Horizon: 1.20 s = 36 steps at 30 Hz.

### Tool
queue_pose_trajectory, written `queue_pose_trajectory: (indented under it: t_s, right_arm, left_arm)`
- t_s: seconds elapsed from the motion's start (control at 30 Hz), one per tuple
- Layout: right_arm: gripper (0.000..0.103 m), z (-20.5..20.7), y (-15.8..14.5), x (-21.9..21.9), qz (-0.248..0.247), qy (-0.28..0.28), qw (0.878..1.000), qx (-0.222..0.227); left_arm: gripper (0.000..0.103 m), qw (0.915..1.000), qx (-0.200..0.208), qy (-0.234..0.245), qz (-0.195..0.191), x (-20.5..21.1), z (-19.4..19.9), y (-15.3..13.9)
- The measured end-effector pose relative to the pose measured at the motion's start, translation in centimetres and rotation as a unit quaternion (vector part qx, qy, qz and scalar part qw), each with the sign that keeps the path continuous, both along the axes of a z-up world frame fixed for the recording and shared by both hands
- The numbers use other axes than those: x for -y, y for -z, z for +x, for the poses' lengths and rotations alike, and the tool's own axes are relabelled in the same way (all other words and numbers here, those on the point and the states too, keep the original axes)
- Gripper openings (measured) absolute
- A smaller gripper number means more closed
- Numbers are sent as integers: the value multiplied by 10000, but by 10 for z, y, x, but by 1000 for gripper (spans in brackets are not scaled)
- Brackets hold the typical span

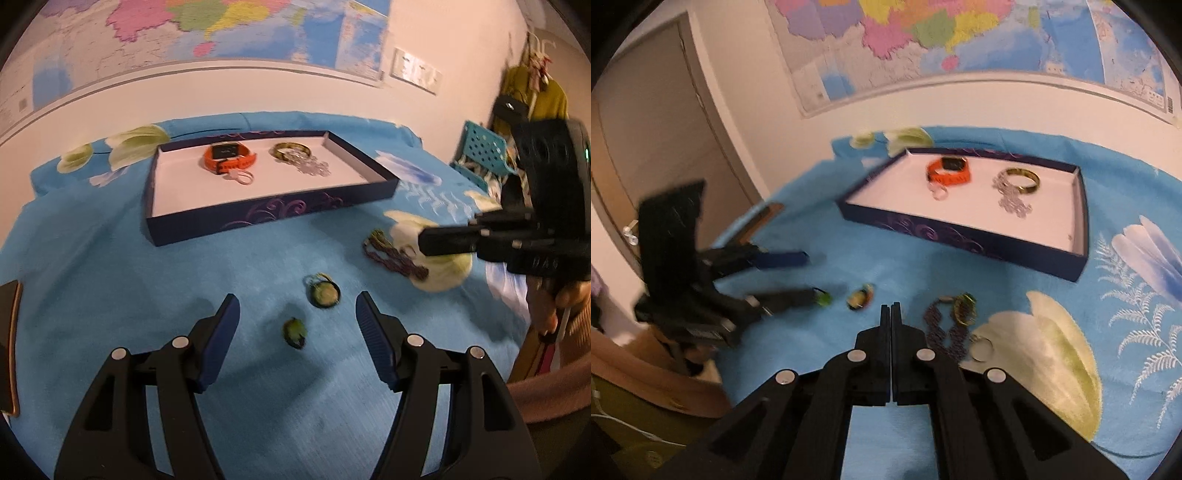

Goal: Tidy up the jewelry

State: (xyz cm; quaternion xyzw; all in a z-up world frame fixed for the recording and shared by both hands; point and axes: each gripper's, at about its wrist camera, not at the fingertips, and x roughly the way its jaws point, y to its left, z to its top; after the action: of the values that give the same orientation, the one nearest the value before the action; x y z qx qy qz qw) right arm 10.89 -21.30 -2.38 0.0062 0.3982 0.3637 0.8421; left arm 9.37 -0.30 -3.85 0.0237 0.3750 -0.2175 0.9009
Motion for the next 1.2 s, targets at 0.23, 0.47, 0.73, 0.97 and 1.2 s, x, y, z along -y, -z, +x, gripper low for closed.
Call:
queue_pose_trajectory:
  t_s: [0.23,0.47,0.73,0.97,1.2]
  right_arm:
    - [21,14,21,-34,-245,-242,9993,-172]
    - [21,45,30,-53,-109,-317,9982,-493]
    - [0,47,28,-48,143,-402,9972,-617]
    - [2,36,13,-43,140,-367,9986,-346]
    - [9,56,36,-54,87,-409,9964,-740]
  left_arm:
    - [55,9999,-157,-32,-30,-2,1,6]
    - [55,9998,-182,-83,-4,-4,1,8]
    - [56,9997,-205,-97,-85,-7,2,9]
    - [56,9998,-163,-19,-60,-3,2,8]
    - [56,9999,-122,45,25,6,4,7]
